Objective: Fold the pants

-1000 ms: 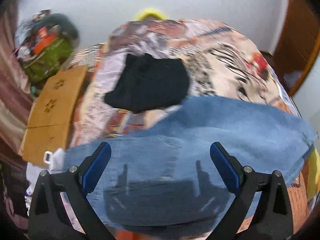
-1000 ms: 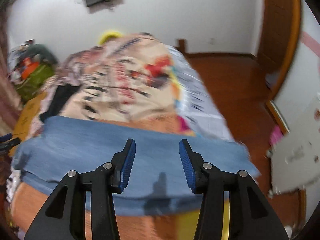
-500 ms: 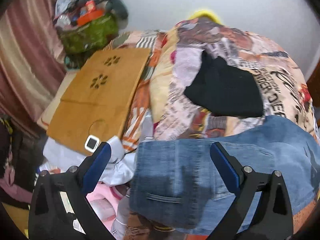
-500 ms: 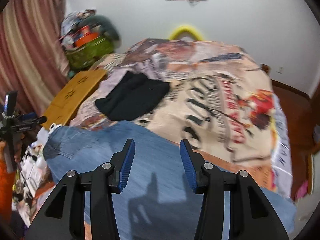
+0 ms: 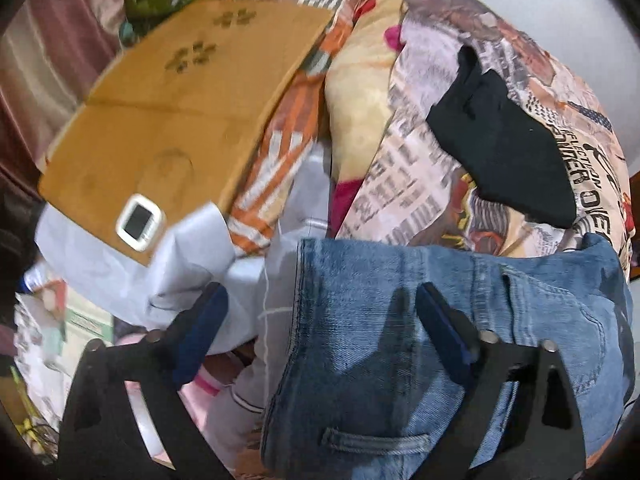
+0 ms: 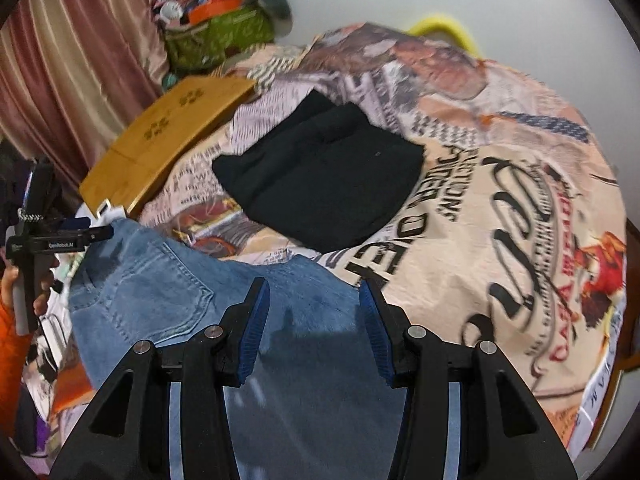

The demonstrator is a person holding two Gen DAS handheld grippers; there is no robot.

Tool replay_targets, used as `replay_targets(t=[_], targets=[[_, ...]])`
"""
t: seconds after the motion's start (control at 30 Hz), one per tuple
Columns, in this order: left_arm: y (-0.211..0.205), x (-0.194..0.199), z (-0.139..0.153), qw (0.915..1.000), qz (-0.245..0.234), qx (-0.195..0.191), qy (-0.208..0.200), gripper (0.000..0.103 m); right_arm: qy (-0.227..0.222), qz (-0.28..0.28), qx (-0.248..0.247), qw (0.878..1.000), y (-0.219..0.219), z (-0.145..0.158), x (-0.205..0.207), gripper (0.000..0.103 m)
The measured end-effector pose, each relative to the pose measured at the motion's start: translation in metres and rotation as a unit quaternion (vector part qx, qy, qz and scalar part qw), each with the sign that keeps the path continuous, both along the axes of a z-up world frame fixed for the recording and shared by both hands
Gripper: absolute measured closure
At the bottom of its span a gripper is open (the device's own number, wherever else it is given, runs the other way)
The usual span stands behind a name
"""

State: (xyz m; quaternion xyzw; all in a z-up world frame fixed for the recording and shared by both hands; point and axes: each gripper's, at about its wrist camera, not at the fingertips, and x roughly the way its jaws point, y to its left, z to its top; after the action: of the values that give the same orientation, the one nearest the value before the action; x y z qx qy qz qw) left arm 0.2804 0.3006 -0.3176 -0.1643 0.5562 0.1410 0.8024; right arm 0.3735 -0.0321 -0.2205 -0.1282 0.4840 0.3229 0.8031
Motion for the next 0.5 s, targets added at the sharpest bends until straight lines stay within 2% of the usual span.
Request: replay_targets(t=[0.07,0.17,0.23,0.27,0.33,0.37,0.4,0.43,0.47,0.5], targets=[[0.002,-0.001,-0.011,0.9998,-0.001,-0.017,0.008,0.027,0.011,0.008,-0.011,1.0,0.009,-0.013,0.007,0.06],[0.0,-0.005,-0.017,0.9994,-0.008,-0.033,-0.001,0.036,0.017,0.019,-0.022,0.999,0.018,-0.029,0.016,0.06],[-0.004,-0.008,-0.014,0.9989,-0.019,-0.041,-0.012,0.054,0.015,0.027,-0.032,0.999,0.023,-0.037,0.021,0.06],[-0.006,-0.009,-0.013,0.9988,-0.024,-0.04,-0.012,0.057,0.018,0.029,-0.033,0.999,0.026,-0.041,0.023,0.06],[-0.015,-0.01,-0.012,0.9993,-0.033,-0.014,-0.013,0.065,0.032,0.035,-0.034,0.998,0.03,-0.048,0.029,0.062],[-0.02,-0.011,-0.011,0.9992,-0.039,0.0,-0.013,0.069,0.039,0.04,-0.032,0.998,0.032,-0.052,0.029,0.067],[-0.023,-0.011,-0.011,0.9991,-0.041,0.009,-0.013,0.078,0.042,0.043,-0.03,0.998,0.033,-0.054,0.029,0.08],[-0.027,-0.011,-0.011,0.9988,-0.039,0.029,-0.008,0.086,0.046,0.045,-0.031,0.997,0.035,-0.056,0.028,0.088],[-0.03,-0.012,-0.012,0.9982,-0.038,0.046,-0.005,0.094,0.045,0.049,-0.033,0.997,0.036,-0.058,0.025,0.09],[-0.035,-0.014,-0.012,0.9961,-0.032,0.082,0.0,0.094,0.036,0.051,-0.037,0.997,0.038,-0.058,0.022,0.092]])
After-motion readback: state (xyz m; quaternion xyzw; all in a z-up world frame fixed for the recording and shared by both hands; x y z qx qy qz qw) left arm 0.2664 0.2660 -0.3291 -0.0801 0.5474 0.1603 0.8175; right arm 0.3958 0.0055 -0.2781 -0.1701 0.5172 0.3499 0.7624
